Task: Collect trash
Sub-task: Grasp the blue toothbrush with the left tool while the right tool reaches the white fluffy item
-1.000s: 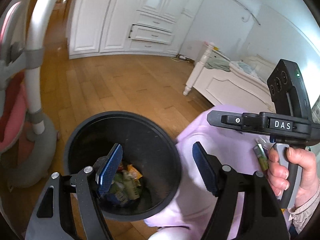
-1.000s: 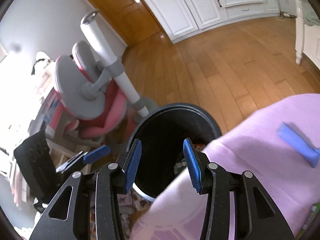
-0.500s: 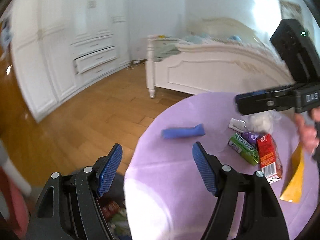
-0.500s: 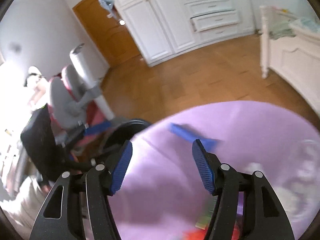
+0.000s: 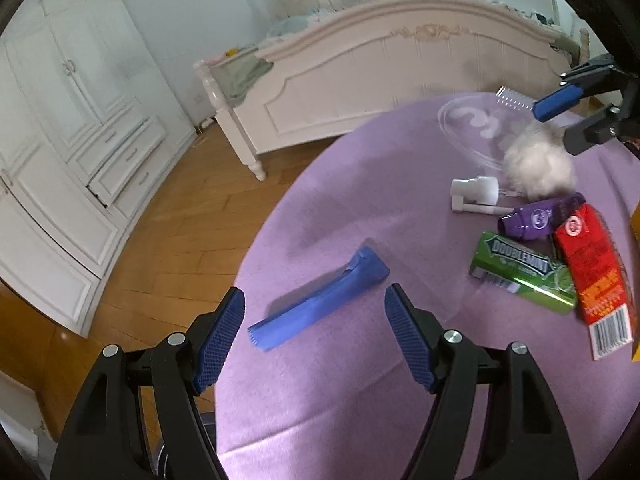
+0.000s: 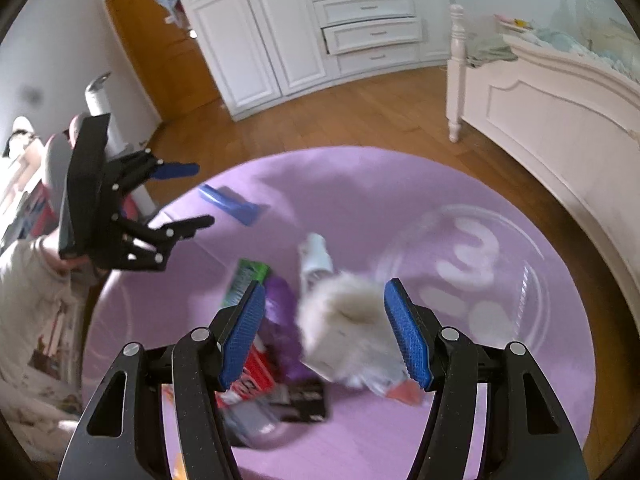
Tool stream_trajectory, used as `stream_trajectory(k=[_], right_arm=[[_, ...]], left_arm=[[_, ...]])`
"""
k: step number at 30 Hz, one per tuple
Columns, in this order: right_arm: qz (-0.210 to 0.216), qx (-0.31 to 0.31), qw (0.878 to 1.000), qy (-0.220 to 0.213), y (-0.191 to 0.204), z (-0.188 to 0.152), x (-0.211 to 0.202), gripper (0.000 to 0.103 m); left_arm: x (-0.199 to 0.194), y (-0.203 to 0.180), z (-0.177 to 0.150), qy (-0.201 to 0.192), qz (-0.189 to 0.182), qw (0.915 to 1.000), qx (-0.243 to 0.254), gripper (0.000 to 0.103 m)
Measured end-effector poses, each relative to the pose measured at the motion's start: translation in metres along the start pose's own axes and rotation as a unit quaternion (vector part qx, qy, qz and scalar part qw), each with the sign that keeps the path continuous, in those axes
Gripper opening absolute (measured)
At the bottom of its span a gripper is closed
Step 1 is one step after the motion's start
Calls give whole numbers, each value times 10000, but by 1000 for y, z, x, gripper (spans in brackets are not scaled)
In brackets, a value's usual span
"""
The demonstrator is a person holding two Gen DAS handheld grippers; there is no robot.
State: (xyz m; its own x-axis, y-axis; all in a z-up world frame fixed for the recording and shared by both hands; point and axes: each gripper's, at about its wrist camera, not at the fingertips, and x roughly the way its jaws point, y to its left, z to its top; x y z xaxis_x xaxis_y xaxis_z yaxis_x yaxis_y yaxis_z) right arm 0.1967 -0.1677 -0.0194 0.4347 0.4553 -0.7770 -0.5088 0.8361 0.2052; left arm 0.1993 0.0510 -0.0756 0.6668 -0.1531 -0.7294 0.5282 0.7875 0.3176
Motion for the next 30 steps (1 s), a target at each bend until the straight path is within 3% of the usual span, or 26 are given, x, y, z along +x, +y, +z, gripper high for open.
stream_trajectory(k=[6, 17, 21, 24, 30], right_arm=[[20, 127, 9998, 134, -15, -13, 11, 63], [-40, 47, 9998, 199, -11, -16, 25, 63], [-101, -45, 9998, 173, -6, -19, 28, 46], [-97, -24, 9999, 131, -5, -16, 27, 40], [-14, 114, 9999, -80, -4, -12, 13, 39]], left_arm=[[16, -10, 0, 304, 21, 9989, 347, 70], [16, -6, -4, 327, -673, 9970, -205, 23], [13, -10, -6, 297, -693, 9964, -379, 13], [9, -14, -8, 305, -611, 9965, -489, 11], [-10, -11, -12, 116, -692, 9922, -1033, 11]])
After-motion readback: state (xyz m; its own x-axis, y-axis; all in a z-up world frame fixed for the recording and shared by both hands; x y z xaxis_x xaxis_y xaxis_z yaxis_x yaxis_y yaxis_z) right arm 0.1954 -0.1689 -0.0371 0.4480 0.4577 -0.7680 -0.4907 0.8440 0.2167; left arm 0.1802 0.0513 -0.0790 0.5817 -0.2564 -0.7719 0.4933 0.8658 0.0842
